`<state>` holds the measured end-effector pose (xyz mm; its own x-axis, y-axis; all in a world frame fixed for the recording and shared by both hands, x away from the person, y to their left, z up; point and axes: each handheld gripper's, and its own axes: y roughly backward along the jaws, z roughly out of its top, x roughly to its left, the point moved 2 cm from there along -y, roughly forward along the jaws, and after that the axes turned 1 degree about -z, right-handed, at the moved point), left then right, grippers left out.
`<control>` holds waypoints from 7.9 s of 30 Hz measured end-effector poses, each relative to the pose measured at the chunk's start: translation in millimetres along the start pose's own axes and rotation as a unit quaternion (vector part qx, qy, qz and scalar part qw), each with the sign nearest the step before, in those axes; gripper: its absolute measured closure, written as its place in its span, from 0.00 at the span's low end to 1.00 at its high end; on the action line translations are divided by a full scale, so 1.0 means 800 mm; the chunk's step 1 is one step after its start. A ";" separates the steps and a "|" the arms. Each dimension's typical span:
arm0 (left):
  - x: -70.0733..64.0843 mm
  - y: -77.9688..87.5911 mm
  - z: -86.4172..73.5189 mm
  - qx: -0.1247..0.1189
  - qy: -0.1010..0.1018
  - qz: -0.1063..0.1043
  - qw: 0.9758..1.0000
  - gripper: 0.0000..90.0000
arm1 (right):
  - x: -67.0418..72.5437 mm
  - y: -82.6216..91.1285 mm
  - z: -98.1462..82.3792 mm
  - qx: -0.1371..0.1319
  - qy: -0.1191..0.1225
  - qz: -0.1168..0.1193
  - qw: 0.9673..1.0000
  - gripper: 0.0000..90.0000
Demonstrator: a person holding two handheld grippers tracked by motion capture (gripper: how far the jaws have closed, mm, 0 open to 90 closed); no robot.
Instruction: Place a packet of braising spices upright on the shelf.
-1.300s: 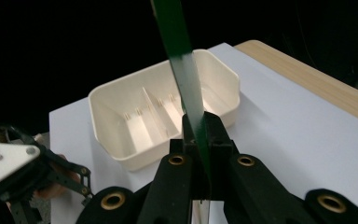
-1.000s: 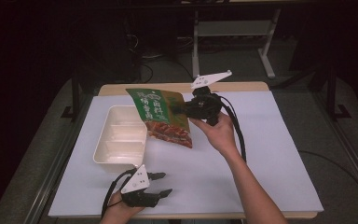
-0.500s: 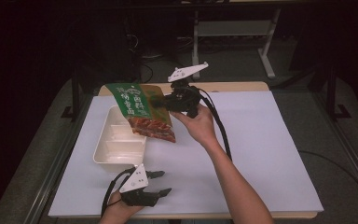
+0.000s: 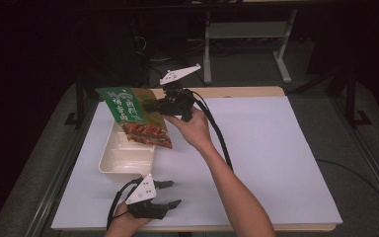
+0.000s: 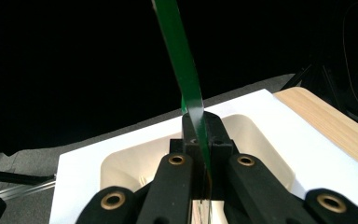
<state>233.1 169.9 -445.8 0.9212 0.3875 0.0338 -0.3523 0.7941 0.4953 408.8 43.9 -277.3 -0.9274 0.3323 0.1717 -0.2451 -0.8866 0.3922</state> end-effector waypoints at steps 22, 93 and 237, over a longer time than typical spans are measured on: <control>0.000 0.001 0.000 -0.003 -0.011 0.002 1.000 0.40 | -0.007 -0.062 -0.002 0.000 -0.020 0.011 1.000 1.00; 0.007 -0.001 0.003 -0.002 -0.003 0.022 1.000 0.34 | -0.046 -0.044 -0.060 0.011 -0.054 -0.014 0.998 0.66; 0.010 -0.006 0.003 0.016 0.013 0.031 0.999 0.28 | -0.028 0.212 -0.273 0.032 -0.164 -0.079 0.983 0.38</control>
<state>242.7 167.9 -445.8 0.8927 0.4485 0.0437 -0.4035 0.7524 0.5207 325.9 -184.3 -411.9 -0.7359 0.5595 0.3814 -0.3513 -0.7970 0.4914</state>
